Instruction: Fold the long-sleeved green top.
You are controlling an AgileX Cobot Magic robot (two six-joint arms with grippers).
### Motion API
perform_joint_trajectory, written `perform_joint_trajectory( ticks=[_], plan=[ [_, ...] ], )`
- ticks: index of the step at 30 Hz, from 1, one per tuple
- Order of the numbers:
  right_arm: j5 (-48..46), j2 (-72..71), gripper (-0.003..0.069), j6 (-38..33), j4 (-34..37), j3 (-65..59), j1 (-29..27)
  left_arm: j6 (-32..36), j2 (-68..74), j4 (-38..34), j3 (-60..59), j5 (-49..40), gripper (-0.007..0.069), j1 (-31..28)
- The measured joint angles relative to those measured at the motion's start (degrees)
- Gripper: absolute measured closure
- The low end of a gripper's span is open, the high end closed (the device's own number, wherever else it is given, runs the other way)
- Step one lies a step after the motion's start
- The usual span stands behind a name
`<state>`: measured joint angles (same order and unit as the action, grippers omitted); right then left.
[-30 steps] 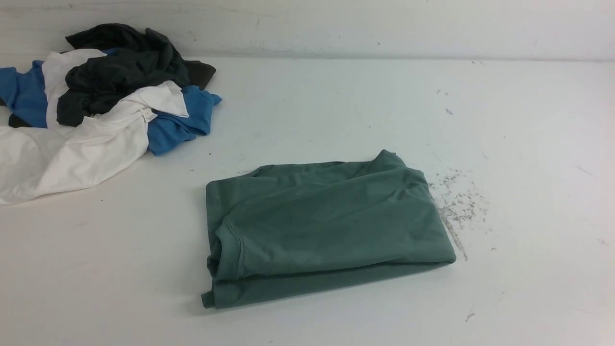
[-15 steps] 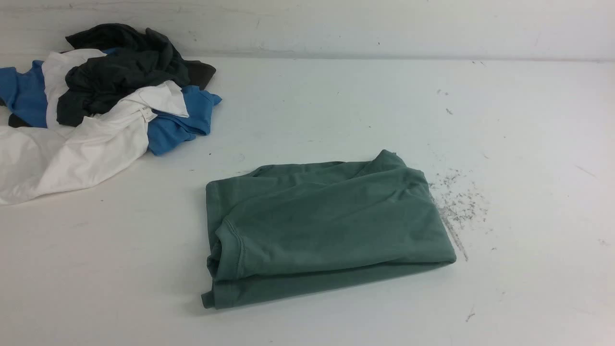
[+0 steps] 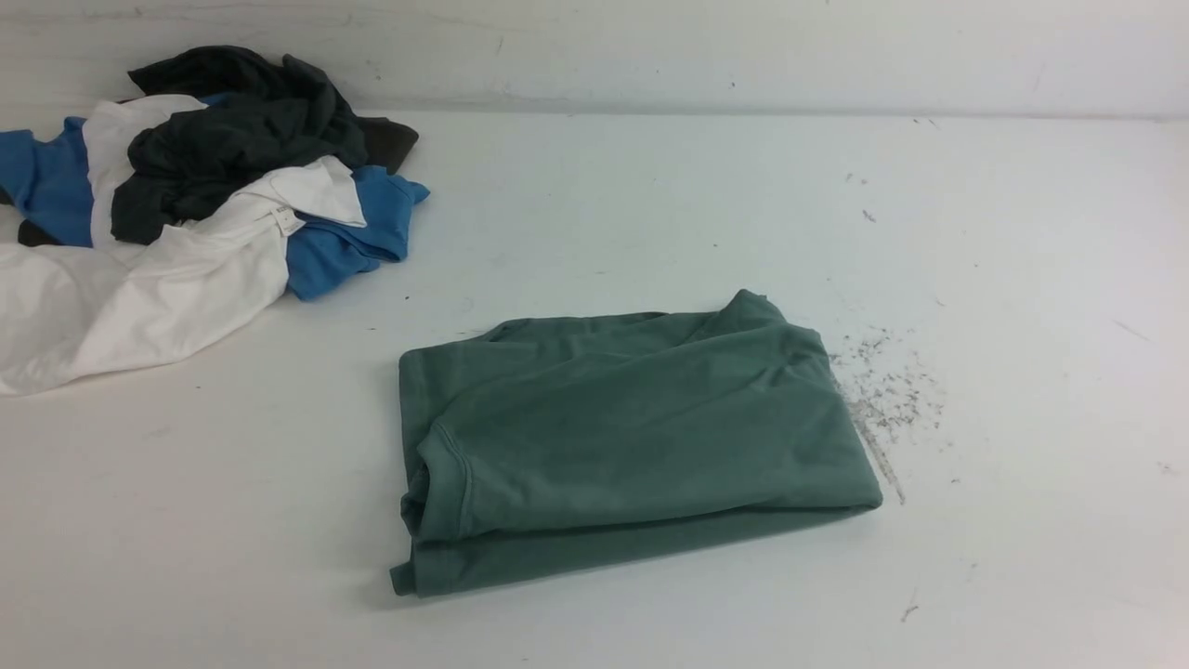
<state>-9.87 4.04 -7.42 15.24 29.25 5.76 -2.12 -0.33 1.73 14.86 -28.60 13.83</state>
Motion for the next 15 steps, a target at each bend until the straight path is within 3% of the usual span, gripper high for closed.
perform_joint_trajectory(
  ticks=[6, 11, 15],
  plan=[
    [-0.1, 0.0, 0.0673, 0.0, 0.0, 0.0, 0.0, 8.6, -0.3, -2.9, -15.4, 15.6, 0.0629, -8.1],
    [-0.2, 0.0, 0.0673, 0.0, 0.0, 0.0, 0.0, 9.4, -0.3, -2.9, -16.4, 14.6, 0.0629, -9.6],
    [-0.4, 0.0, 0.0673, 0.0, 0.0, 0.0, 0.0, 9.3, -0.3, -3.2, -16.4, 9.0, 0.0629, -9.6]
  ],
)
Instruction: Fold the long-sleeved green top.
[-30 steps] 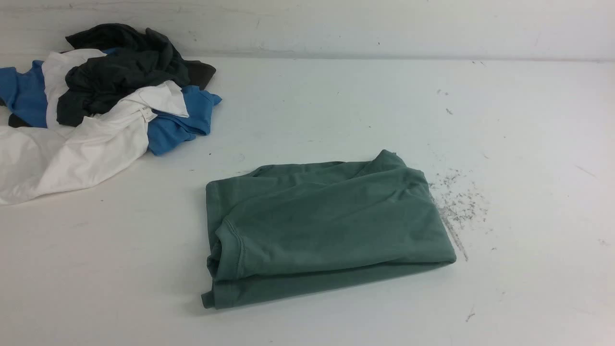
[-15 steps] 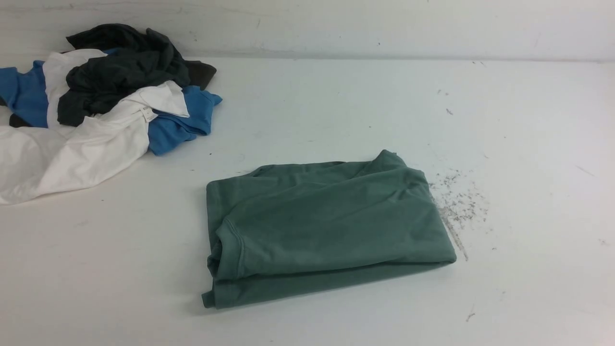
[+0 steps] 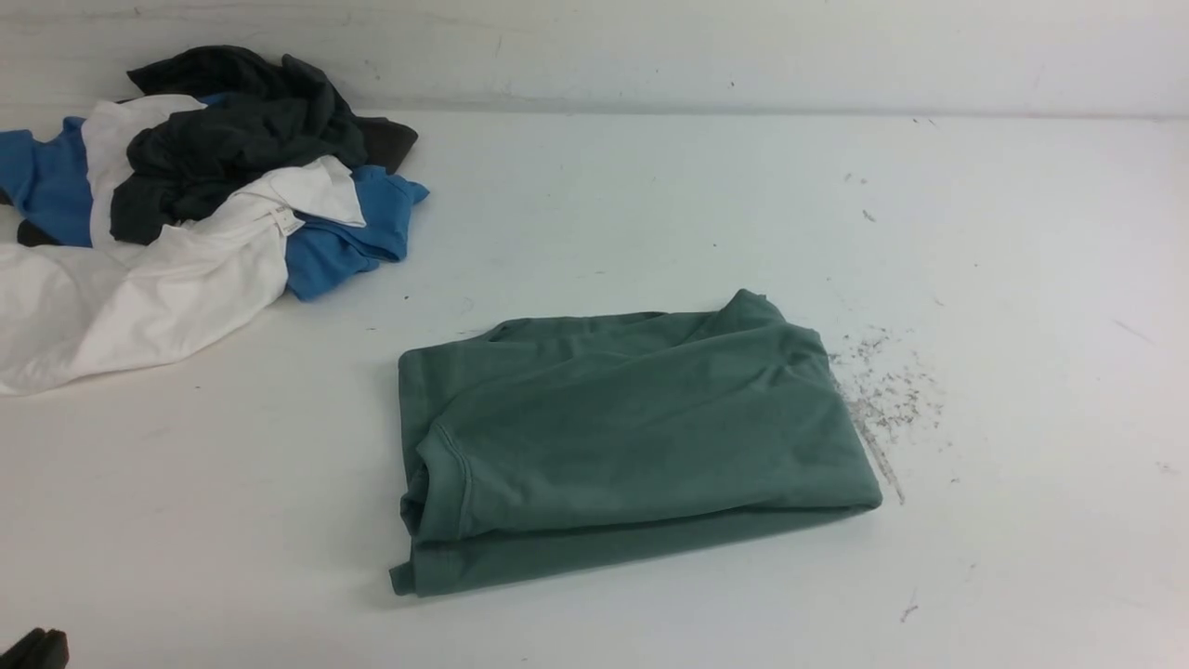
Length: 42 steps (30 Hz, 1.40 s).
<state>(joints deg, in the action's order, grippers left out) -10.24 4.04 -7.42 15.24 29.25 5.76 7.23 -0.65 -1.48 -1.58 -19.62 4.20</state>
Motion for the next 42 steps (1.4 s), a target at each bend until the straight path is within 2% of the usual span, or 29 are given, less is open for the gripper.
perform_joint_trajectory(
  ticks=[29, 33, 36, 37, 38, 39, 42],
  plan=[
    [-0.1, 0.0, 0.0673, 0.0, -0.3, 0.0, 0.0, -0.2, 0.0, 0.0, 0.1, -0.4, 0.0629, -0.1],
    [-1.8, 0.0, 0.0673, 0.0, -2.5, -0.4, 0.0, -0.2, 0.0, 0.0, 0.1, -0.4, 0.0629, -0.1],
    [-5.0, 0.0, 0.0673, -0.2, -9.7, -5.3, 0.0, -0.2, 0.0, 0.0, 0.1, -0.4, 0.0629, -0.1],
    [-5.2, 0.0, 0.0673, -0.2, -10.2, -5.3, 0.0, -0.2, 0.0, 0.0, 0.1, -0.4, 0.0629, -0.1],
    [-7.3, 0.0, 0.0673, -0.2, -13.9, -10.0, 0.0, -0.2, 0.0, 0.0, 0.1, -0.4, 0.0629, -0.1],
    [-7.5, 0.0, 0.0673, -0.2, -14.3, -10.0, 0.0, -0.2, 0.0, 0.0, 0.1, -0.4, 0.0629, -0.1],
    [-9.9, 0.0, 0.0673, 0.1, -17.7, -20.1, 0.0, -0.2, 0.0, 0.0, 0.1, -0.4, 0.0629, -0.1]
  ],
)
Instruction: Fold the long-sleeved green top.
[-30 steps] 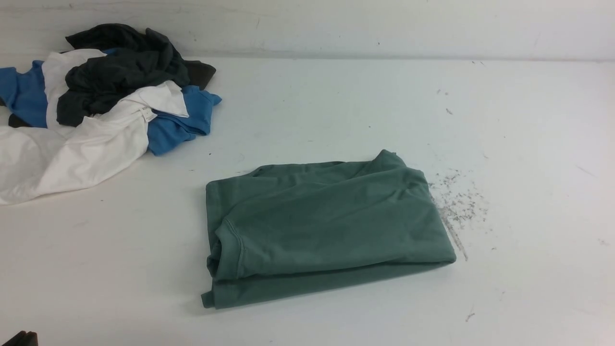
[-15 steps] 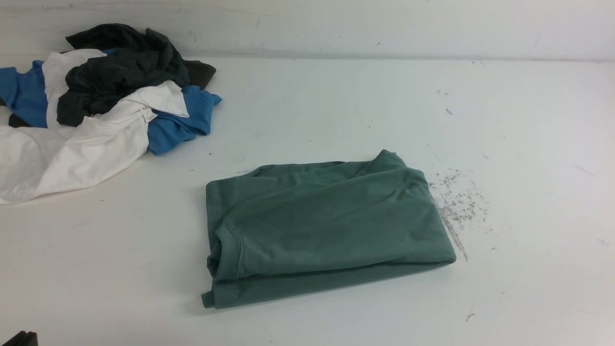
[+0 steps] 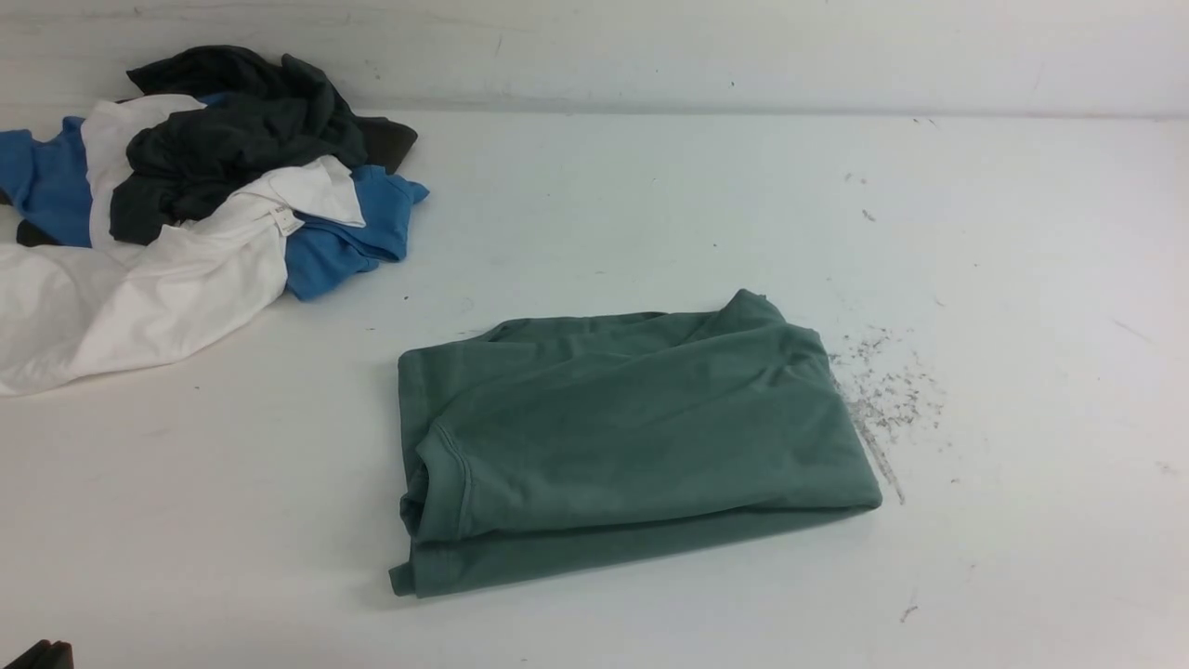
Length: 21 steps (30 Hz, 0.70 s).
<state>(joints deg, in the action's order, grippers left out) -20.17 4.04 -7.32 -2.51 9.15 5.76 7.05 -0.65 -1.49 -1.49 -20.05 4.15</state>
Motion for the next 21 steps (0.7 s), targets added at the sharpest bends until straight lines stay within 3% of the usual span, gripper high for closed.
perform_joint_trajectory(
  ticks=[5, 13, 21],
  plan=[
    [-1.0, -0.4, 0.0673, 2.1, 0.8, -10.3, -0.3, 0.0, 0.0, 0.0, 0.0, 0.0, 0.0629, 0.0],
    [-1.2, -4.6, 0.0673, 6.4, 3.2, -10.4, -8.4, 0.0, -0.1, 0.0, 0.0, -0.1, 0.0629, 0.0],
    [-1.4, -4.7, 0.0673, 6.3, 3.3, -10.4, -9.1, 0.0, -0.1, 0.0, 0.0, -0.1, 0.0629, 0.0]
  ],
)
